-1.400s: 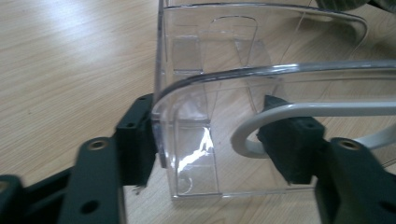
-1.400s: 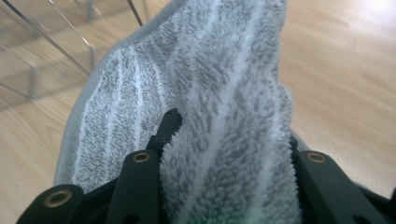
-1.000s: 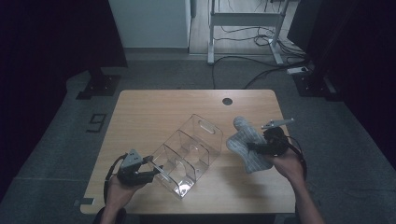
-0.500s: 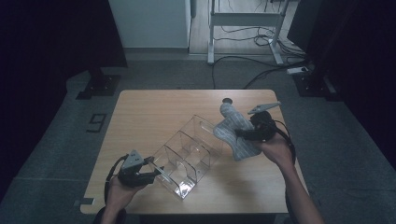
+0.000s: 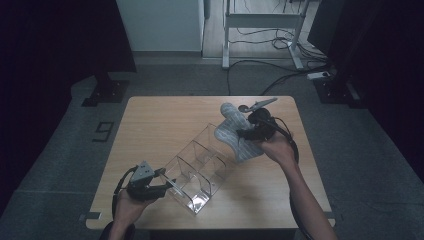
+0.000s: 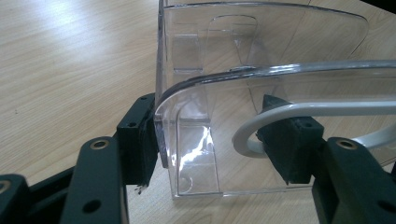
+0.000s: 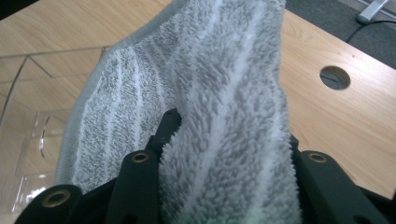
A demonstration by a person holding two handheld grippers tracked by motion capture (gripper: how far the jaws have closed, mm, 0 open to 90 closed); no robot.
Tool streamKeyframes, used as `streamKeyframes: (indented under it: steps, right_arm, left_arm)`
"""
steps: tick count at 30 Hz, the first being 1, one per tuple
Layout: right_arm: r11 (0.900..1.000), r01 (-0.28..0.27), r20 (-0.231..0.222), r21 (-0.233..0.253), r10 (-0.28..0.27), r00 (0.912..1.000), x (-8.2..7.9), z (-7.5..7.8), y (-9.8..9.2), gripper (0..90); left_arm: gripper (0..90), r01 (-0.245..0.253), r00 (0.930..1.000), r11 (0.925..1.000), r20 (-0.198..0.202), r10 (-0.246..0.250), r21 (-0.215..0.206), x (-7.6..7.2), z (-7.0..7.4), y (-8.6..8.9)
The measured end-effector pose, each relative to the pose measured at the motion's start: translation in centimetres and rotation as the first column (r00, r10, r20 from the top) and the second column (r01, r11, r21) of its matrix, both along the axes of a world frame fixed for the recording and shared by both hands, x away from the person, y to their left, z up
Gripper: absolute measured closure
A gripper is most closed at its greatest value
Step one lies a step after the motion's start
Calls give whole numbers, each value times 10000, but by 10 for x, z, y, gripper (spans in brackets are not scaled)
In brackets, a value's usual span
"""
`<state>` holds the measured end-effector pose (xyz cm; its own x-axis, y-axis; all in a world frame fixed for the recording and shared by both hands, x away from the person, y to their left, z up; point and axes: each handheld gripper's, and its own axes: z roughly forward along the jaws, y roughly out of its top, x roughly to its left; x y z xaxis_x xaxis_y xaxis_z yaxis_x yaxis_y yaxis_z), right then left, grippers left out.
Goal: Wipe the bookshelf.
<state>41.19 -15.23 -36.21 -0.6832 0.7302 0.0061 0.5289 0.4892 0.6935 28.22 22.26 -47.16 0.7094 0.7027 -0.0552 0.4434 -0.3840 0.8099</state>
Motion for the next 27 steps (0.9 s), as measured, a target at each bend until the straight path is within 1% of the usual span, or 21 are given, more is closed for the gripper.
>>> streamKeyframes:
  steps: [1,2,4,5,7,9,10,11,12,13,16,17,19,21,22,23,24,25,27]
  right_arm:
    - [10000,-21,-24,27,21,10000,2,0,3,571]
    - [10000,-16,3,9,16,10000,6,0,10,571]
    - [10000,-3,3,9,3,10000,8,0,13,571]
    - [10000,-26,30,-37,26,10000,12,-1,19,571]
    - [9999,-91,57,-68,91,9999,14,-1,23,572]
    - [9998,-93,63,-155,94,9999,20,-4,33,573]
    - [9998,-93,63,-155,94,9999,20,-4,33,573]
    - [9995,-59,95,-295,62,9999,25,-7,40,573]
    - [9995,-59,95,-295,62,9999,25,-7,40,573]
    - [9993,-62,112,-363,66,9999,29,-10,46,573]
    - [9992,-108,61,-376,110,9999,35,-14,55,573]
    - [9992,-108,61,-376,110,9999,35,-14,55,573]
    - [9990,-107,31,-431,109,9999,41,-19,64,573]
    - [9991,-86,-6,-407,85,10000,43,-20,67,573]
    - [9991,-145,-97,-395,141,9999,46,-24,74,573]
    - [9991,-145,-97,-395,141,9999,46,-24,74,573]
    - [9977,-159,-37,-655,157,9999,47,-27,81,573]
    - [9972,-177,-22,-724,176,9998,48,-28,83,573]
    - [9973,-155,0,-716,155,9999,48,-29,85,574]
  left_arm:
    - [401,0,10000,10000,0,0,-1,0,0,0]
    - [402,16,10000,10000,-5,-16,2,0,0,0]
    - [402,12,10000,10000,-8,-12,2,0,0,0]
    - [402,13,10000,10000,-12,-13,0,0,0,0]
    - [402,11,10000,10000,-12,-11,-1,0,0,0]
    - [402,14,10000,10000,-10,-14,-1,0,0,0]
    - [402,14,10000,10000,-10,-14,-1,0,0,0]
    - [402,7,10000,10000,-8,-7,-5,0,0,0]
    - [402,7,10000,10000,-8,-7,-5,0,0,0]
    - [401,13,10000,10000,-9,-13,-1,0,0,0]
    - [402,-6,10000,10000,5,6,-26,0,0,0]
    - [402,-6,10000,10000,5,6,-26,0,0,0]
    - [401,-1,10000,10000,-3,1,-51,0,0,0]
    - [402,0,10000,10000,-5,0,-50,0,0,0]
    - [402,5,10000,10000,4,-5,-49,0,0,0]
    - [402,5,10000,10000,4,-5,-49,0,0,0]
    - [401,-2,10000,10000,6,2,-50,0,0,0]
    - [402,-9,10000,10000,3,9,-48,0,0,0]
    - [402,-22,10000,10000,-4,22,-51,0,0,0]
